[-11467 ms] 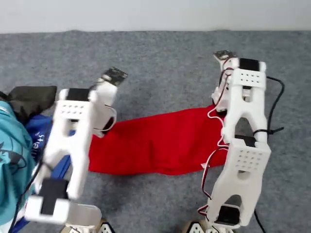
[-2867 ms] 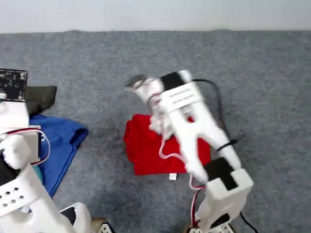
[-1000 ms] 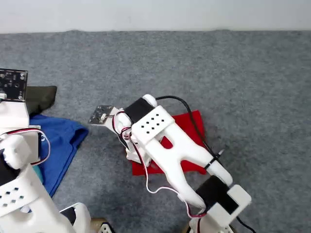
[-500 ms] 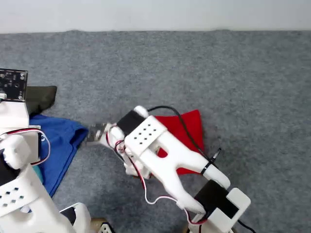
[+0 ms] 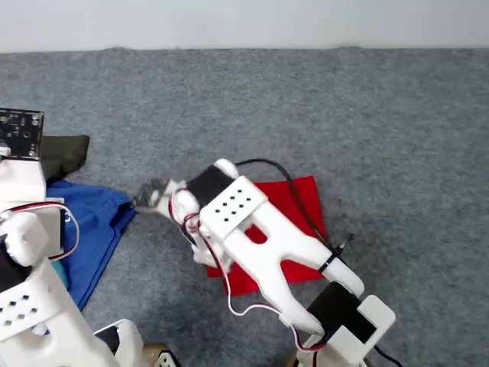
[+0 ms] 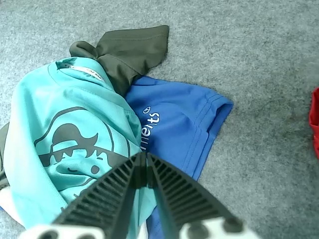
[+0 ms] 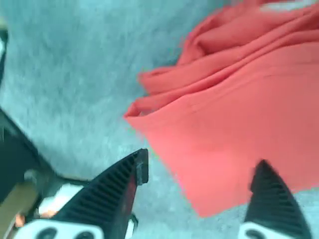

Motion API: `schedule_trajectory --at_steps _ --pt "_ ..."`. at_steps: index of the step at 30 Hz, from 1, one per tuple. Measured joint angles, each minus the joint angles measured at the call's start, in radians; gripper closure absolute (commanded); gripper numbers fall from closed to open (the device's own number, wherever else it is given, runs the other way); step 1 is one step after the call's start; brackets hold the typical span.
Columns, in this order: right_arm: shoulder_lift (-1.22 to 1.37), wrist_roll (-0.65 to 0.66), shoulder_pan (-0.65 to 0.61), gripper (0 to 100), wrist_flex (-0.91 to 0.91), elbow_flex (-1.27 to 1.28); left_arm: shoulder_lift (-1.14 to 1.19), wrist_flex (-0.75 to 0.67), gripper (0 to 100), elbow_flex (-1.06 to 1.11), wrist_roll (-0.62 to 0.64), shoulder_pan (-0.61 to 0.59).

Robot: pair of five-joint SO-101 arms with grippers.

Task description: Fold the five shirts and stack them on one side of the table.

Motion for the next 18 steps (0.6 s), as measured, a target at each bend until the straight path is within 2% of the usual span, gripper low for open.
schedule_trajectory --at_steps 2,6,9,11,18 --pt "0.000 -0.015 0.034 74.6 -0.009 -0.048 0.000 0.000 98 0.000 0.000 0.000" --pt "0.057 -0.017 0.155 99.8 -0.101 -0.109 0.000 0.000 98 0.000 0.000 0.000" --pt "0.141 -0.020 0.238 94.6 -0.184 -0.152 0.000 0.000 98 0.000 0.000 0.000" --pt "0.209 -0.020 0.265 96.2 -0.213 -0.192 0.000 0.000 98 0.014 0.000 0.000" --pt "0.486 -0.020 0.269 98.9 -0.250 -0.414 0.000 0.000 98 0.037 0.000 0.000"
